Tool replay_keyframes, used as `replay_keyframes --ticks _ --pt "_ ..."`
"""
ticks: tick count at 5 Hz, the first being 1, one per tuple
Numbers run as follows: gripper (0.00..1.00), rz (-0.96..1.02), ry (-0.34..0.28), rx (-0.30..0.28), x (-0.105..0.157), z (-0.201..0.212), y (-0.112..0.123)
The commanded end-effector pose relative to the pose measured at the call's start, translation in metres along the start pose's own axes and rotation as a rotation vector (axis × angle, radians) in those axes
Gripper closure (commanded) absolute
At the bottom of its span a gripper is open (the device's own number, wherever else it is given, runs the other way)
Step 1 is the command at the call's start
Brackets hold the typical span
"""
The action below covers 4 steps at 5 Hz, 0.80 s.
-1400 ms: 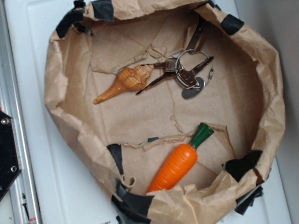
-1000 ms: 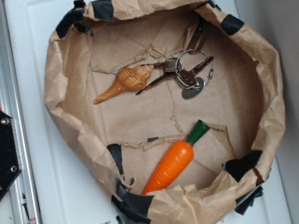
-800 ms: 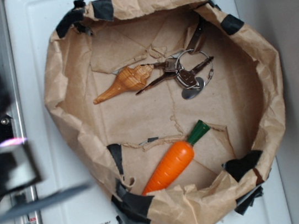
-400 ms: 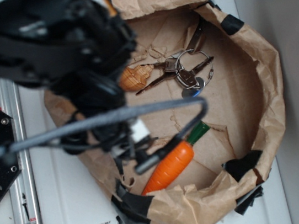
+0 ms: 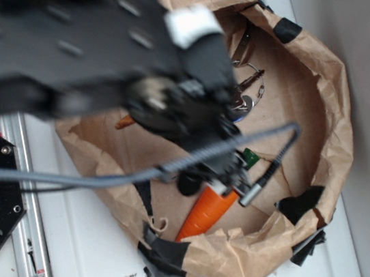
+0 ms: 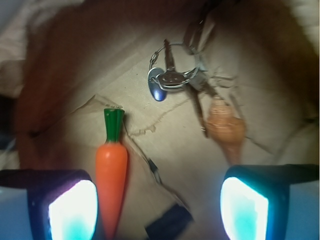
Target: Grab the carrot.
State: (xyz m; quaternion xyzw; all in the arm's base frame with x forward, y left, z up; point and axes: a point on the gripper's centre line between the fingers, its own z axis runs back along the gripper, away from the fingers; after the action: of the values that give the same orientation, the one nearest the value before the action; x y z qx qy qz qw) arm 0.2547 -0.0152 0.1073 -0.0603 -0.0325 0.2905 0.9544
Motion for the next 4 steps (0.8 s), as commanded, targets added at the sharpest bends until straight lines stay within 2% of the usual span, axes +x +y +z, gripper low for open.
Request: replay_keyframes --ticks 1,2,3,4 --pt "0.0 -0.034 0.07 -0.078 -0.009 -0.04 -0.032" --pt "0.0 -0.03 0.101 -0.094 -0.021 -0.043 -0.049" --pt "0.0 -0.045 0.153 -0.033 -0.027 -0.074 -0.05" --pt "0.22 -0.07 0.186 0.025 -0.043 -0.098 -0.046"
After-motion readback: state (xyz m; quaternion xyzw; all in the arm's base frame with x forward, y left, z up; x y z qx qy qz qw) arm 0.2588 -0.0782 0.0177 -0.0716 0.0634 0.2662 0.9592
